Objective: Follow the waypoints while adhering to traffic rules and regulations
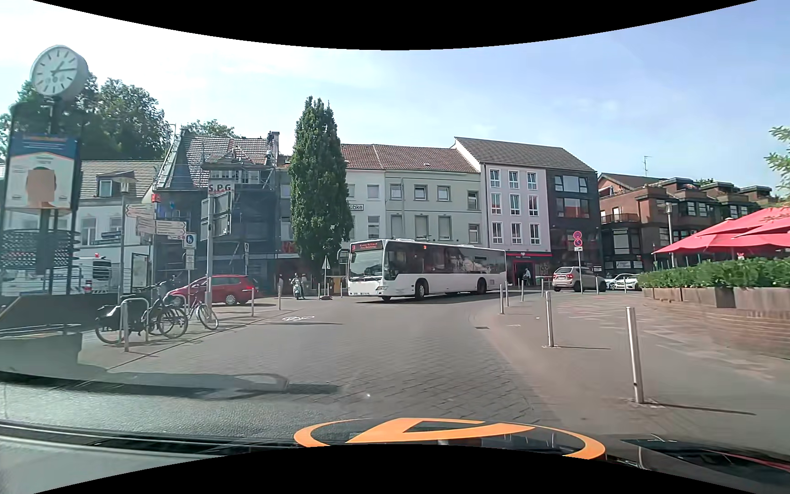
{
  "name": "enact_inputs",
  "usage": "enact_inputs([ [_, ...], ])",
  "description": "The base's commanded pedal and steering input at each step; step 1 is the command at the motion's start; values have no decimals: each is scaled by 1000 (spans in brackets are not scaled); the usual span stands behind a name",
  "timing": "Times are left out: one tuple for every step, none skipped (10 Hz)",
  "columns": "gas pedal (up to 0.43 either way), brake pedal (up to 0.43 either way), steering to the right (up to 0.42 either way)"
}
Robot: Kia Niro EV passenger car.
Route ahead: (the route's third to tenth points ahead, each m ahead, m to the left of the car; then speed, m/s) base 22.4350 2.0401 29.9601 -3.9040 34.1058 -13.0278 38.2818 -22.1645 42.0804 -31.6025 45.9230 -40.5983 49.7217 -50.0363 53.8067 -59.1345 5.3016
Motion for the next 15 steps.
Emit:
enact_inputs([
  [157, 0, 8],
  [150, 0, 9],
  [138, 0, 10],
  [87, 0, 10],
  [67, 0, 12],
  [67, 0, 18],
  [67, 0, 19],
  [59, 0, 19],
  [59, 0, 19],
  [59, 0, 23],
  [59, 0, 25],
  [59, 0, 25],
  [59, 0, 25],
  [39, 0, 25],
  [0, 0, 29],
])
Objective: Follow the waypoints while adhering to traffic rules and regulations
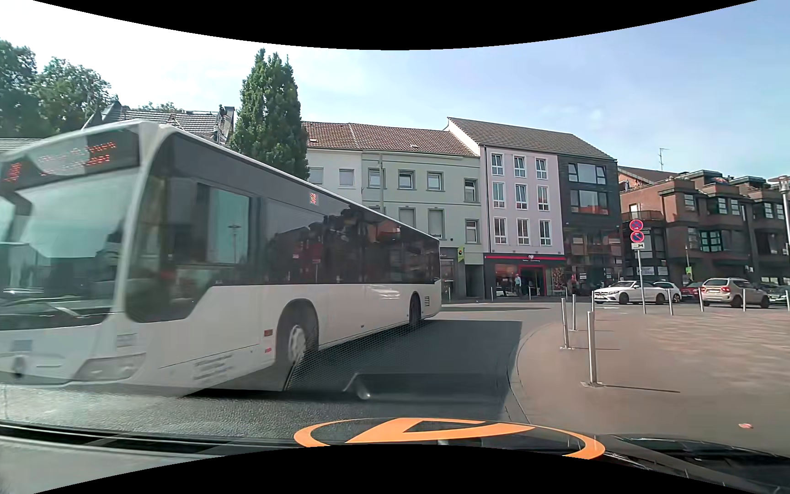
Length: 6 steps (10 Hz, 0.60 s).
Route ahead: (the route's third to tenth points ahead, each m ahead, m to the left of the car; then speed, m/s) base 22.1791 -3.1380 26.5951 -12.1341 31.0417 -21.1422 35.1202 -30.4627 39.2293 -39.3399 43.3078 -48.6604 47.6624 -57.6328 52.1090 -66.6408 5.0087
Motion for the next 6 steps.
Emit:
enact_inputs([
  [0, 0, 36],
  [0, 0, 40],
  [0, 0, 44],
  [0, 0, 50],
  [0, 0, 58],
  [0, 0, 64],
])
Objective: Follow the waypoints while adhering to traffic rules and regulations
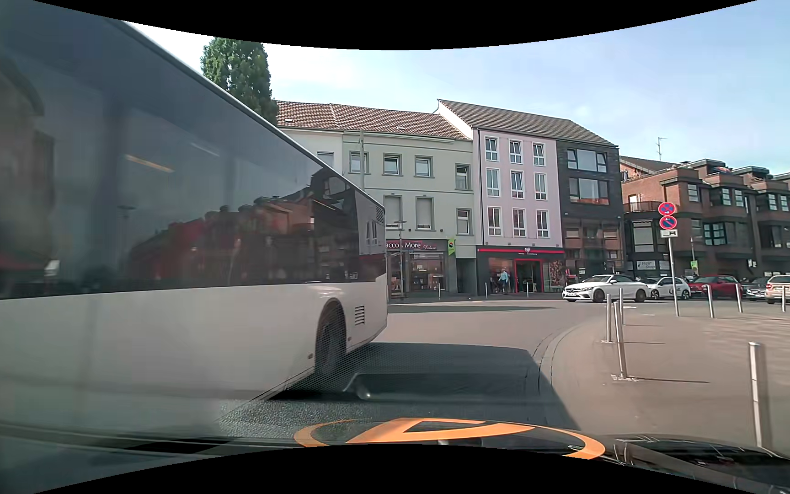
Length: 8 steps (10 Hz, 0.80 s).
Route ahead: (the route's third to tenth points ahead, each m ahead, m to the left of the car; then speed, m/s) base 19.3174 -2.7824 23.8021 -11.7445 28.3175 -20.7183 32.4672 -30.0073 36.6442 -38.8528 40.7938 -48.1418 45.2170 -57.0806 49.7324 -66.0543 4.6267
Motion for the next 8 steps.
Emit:
enact_inputs([
  [0, 0, 66],
  [0, 24, 72],
  [0, 73, 77],
  [0, 79, 76],
  [0, 67, 74],
  [0, 49, 74],
  [0, 12, 72],
  [0, 0, 71],
])
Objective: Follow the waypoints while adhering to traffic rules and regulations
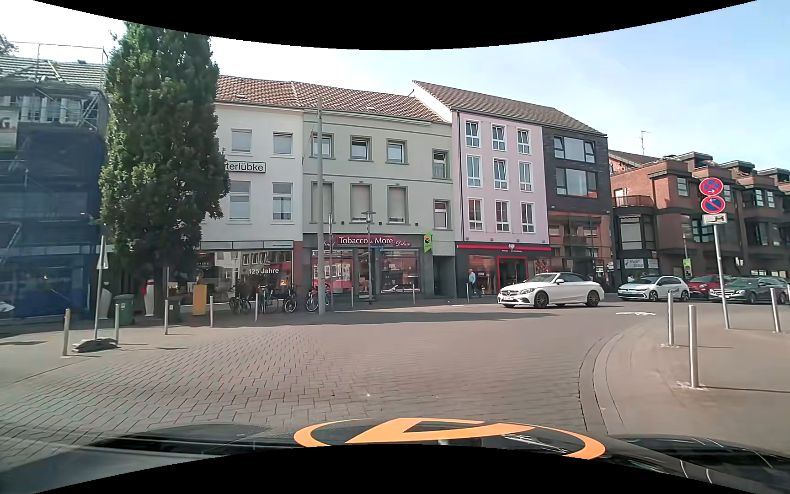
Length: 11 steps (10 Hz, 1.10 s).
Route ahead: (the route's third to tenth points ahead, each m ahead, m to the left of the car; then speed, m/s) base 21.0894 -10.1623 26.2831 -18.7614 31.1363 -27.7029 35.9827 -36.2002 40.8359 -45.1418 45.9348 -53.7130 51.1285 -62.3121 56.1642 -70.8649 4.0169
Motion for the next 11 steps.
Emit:
enact_inputs([
  [0, 0, 76],
  [0, 0, 93],
  [0, 0, 105],
  [0, 0, 115],
  [0, 0, 126],
  [0, 0, 135],
  [67, 0, 137],
  [98, 0, 142],
  [110, 0, 154],
  [130, 0, 163],
  [138, 0, 164],
])
